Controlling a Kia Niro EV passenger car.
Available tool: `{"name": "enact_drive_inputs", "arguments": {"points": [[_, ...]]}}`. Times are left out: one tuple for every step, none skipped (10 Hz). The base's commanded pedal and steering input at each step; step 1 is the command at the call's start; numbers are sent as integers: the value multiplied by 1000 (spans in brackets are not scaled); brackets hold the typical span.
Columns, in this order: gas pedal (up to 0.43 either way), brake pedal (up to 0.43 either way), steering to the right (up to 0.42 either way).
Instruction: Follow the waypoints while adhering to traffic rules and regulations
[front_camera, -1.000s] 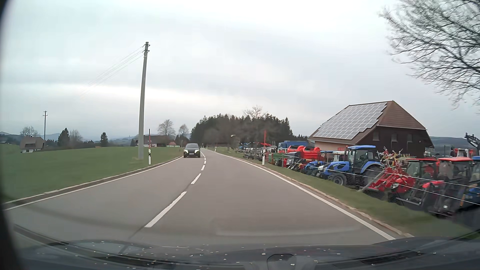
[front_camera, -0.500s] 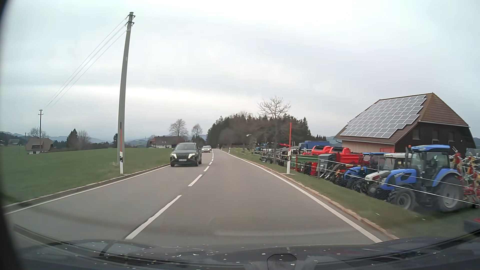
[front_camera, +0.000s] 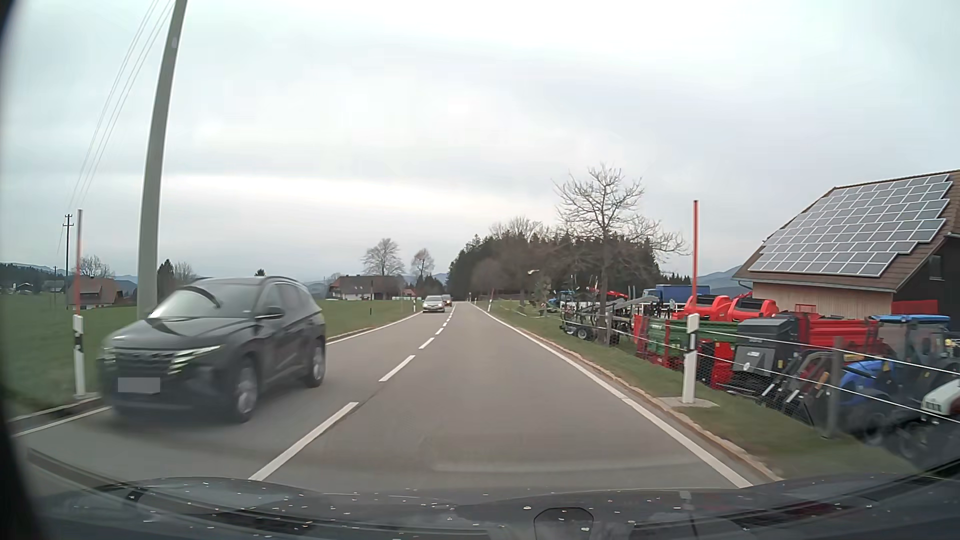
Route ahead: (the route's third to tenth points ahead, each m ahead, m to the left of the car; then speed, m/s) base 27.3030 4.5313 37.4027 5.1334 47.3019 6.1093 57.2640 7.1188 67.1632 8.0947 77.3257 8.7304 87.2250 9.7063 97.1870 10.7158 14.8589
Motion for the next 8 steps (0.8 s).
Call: {"name": "enact_drive_inputs", "arguments": {"points": [[130,0,-30],[98,0,-29],[87,0,-29],[87,0,-29],[87,0,-28],[67,0,-25],[67,0,-20],[67,0,-12]]}}
